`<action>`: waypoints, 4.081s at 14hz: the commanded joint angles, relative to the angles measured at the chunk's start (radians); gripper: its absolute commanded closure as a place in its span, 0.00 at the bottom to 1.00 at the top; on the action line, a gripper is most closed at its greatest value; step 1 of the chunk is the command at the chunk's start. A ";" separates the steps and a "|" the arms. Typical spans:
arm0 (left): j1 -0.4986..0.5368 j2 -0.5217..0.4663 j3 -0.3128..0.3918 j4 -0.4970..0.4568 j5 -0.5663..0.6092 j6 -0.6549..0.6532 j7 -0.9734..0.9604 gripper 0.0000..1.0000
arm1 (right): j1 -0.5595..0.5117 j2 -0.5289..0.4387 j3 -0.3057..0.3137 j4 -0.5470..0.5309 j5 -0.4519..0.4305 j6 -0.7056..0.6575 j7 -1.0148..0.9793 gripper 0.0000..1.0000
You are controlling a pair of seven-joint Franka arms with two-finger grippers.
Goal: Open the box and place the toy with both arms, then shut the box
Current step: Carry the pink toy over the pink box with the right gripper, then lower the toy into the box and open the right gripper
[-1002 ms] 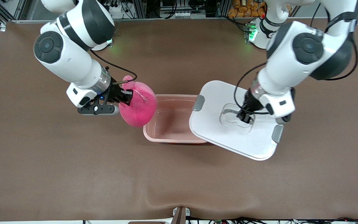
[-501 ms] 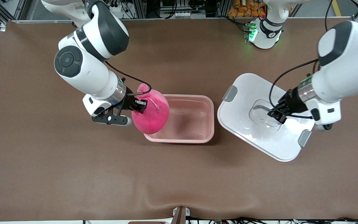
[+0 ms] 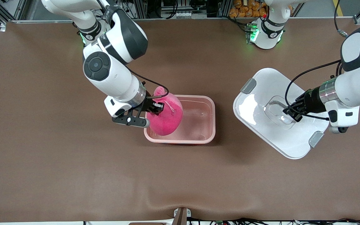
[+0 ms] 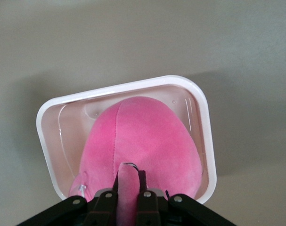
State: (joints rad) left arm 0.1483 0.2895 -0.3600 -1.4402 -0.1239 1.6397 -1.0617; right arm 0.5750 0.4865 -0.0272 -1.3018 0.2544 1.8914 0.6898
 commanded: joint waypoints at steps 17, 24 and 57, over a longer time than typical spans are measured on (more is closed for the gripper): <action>0.016 -0.020 -0.005 -0.008 -0.051 -0.015 0.016 1.00 | 0.016 0.112 -0.014 0.007 0.005 0.003 0.005 1.00; 0.017 -0.021 -0.005 -0.009 -0.051 -0.015 0.014 1.00 | 0.043 0.173 -0.016 0.007 -0.021 0.072 0.011 1.00; 0.062 -0.026 -0.008 -0.003 -0.052 -0.058 0.055 1.00 | 0.232 0.383 -0.017 0.015 -0.118 0.525 0.154 0.00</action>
State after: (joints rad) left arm 0.1941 0.2889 -0.3615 -1.4377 -0.1490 1.6033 -1.0345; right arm 0.8169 0.8697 -0.0476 -1.2850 0.1337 2.4368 0.8445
